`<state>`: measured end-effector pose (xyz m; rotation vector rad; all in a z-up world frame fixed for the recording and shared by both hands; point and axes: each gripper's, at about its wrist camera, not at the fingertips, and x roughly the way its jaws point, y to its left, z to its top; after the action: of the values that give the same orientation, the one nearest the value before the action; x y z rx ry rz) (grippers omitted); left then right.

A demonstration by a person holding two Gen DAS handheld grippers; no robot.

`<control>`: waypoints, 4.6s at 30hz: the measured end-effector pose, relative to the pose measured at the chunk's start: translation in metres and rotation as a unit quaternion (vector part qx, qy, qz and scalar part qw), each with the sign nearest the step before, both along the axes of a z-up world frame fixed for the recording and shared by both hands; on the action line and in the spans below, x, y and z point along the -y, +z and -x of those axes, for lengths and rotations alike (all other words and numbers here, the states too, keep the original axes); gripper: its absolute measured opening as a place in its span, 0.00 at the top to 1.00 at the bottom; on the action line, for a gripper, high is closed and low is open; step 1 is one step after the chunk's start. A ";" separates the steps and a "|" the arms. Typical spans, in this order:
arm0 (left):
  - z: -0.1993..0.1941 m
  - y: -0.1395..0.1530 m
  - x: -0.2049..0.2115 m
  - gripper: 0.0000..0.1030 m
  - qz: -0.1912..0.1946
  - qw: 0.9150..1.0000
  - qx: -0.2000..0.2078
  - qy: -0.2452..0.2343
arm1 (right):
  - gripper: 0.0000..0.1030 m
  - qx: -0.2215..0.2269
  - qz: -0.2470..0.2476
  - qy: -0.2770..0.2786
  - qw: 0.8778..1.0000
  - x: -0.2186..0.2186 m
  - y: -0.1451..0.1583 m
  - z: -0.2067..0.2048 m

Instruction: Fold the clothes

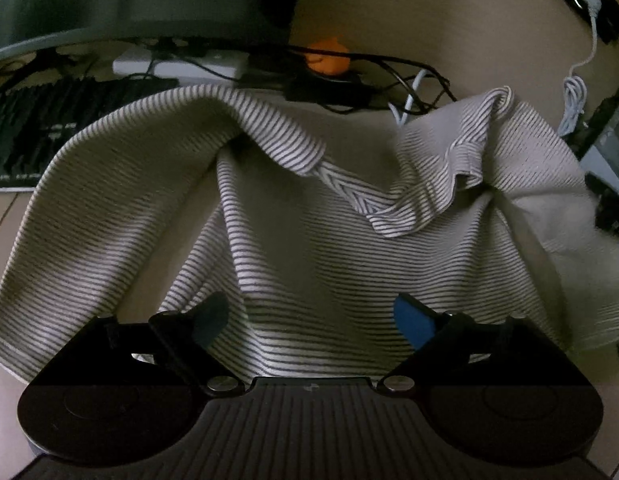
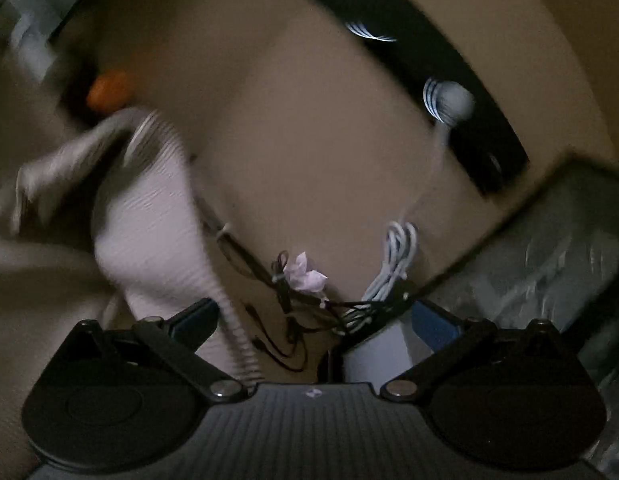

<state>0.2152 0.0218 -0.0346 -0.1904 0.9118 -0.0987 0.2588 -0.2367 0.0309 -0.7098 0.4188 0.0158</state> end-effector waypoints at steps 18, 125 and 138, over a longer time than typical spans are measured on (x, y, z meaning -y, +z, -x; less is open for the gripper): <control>-0.004 -0.016 -0.004 0.07 0.046 0.999 -0.017 -0.021 | 0.00 -0.322 -0.364 0.128 0.865 -0.025 -0.050 0.026; 0.163 -0.022 -0.093 0.01 0.155 0.979 -0.041 -0.129 | 0.00 -0.311 -0.244 0.097 0.913 -0.052 -0.082 0.118; 0.101 0.036 -0.032 0.00 0.153 0.973 0.027 -0.171 | 0.00 -0.277 -0.494 -0.050 0.823 0.071 -0.020 0.062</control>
<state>0.1142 0.0537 0.0019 -0.3133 0.8648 -0.5634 0.1967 -0.3080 0.0109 0.3796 0.9089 0.3285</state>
